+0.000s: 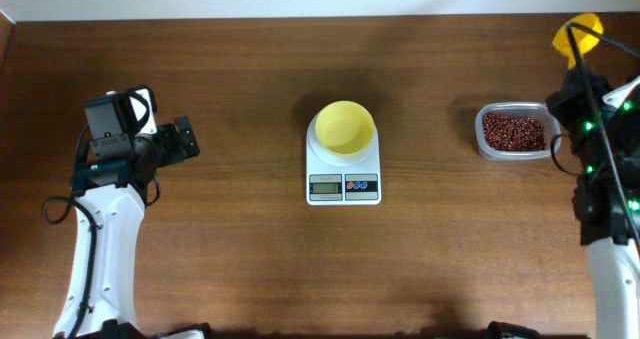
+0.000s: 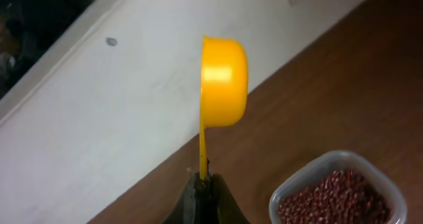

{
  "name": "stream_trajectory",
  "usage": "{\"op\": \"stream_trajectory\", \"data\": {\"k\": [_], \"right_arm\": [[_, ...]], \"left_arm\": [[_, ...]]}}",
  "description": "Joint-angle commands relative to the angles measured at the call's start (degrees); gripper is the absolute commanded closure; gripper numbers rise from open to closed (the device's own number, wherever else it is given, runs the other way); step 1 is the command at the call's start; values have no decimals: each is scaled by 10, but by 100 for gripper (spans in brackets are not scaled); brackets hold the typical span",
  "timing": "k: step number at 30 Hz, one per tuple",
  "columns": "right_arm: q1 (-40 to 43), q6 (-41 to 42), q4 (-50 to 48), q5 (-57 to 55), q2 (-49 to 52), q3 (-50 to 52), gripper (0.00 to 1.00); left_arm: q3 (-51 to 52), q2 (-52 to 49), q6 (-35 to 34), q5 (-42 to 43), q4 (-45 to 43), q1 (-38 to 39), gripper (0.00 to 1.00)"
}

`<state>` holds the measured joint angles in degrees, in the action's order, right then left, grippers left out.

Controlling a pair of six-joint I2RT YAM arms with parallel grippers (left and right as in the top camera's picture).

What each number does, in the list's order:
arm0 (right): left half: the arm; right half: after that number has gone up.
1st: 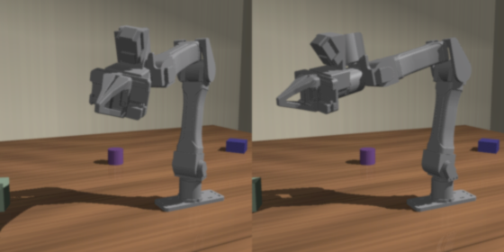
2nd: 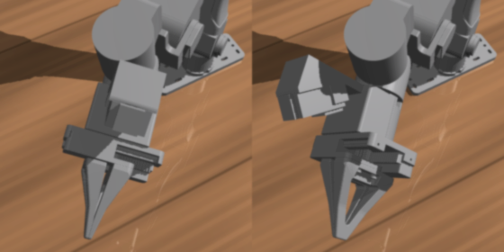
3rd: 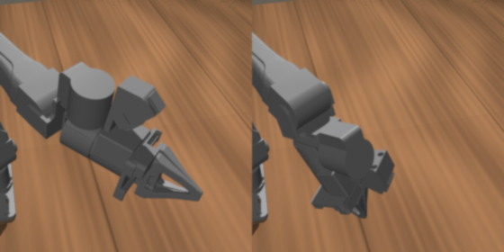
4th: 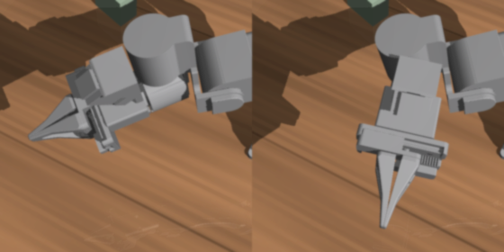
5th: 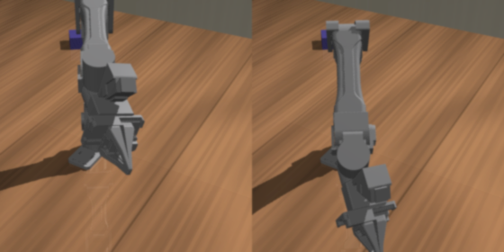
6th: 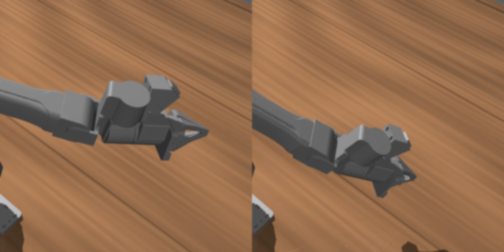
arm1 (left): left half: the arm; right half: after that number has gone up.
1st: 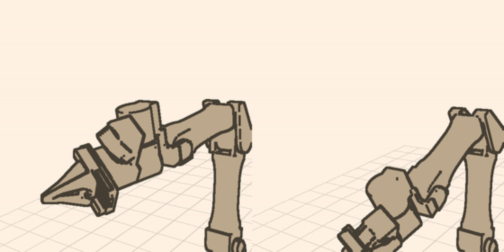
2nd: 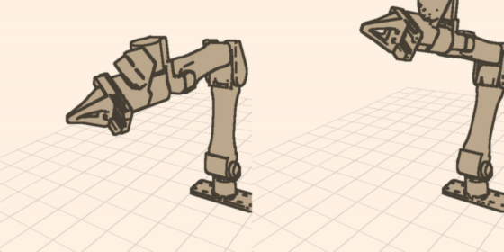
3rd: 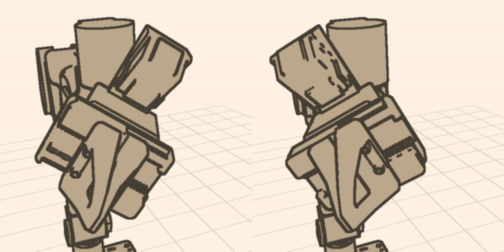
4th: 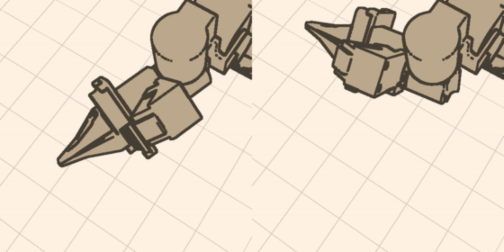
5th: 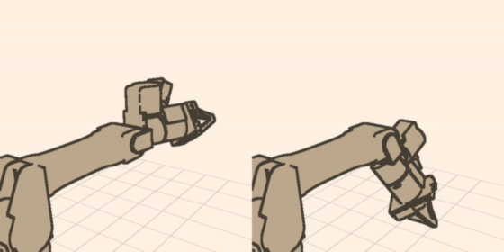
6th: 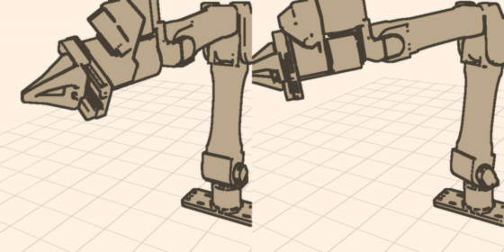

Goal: Scoop item into bowl and weigh 50g on scale

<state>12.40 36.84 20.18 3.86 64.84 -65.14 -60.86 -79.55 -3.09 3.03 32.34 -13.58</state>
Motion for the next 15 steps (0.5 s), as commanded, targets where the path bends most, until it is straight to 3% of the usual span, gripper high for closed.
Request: {"op": "stream_trajectory", "data": {"k": [1, 15], "right_arm": [[5, 35, -1, -11, 22, -8, 96], [5, 59, 0, -11, 27, -8, 96]], "left_arm": [[0, 7, -2, 2, -1, -1, 1], [0, 7, -2, 2, -1, -1, 1]]}}
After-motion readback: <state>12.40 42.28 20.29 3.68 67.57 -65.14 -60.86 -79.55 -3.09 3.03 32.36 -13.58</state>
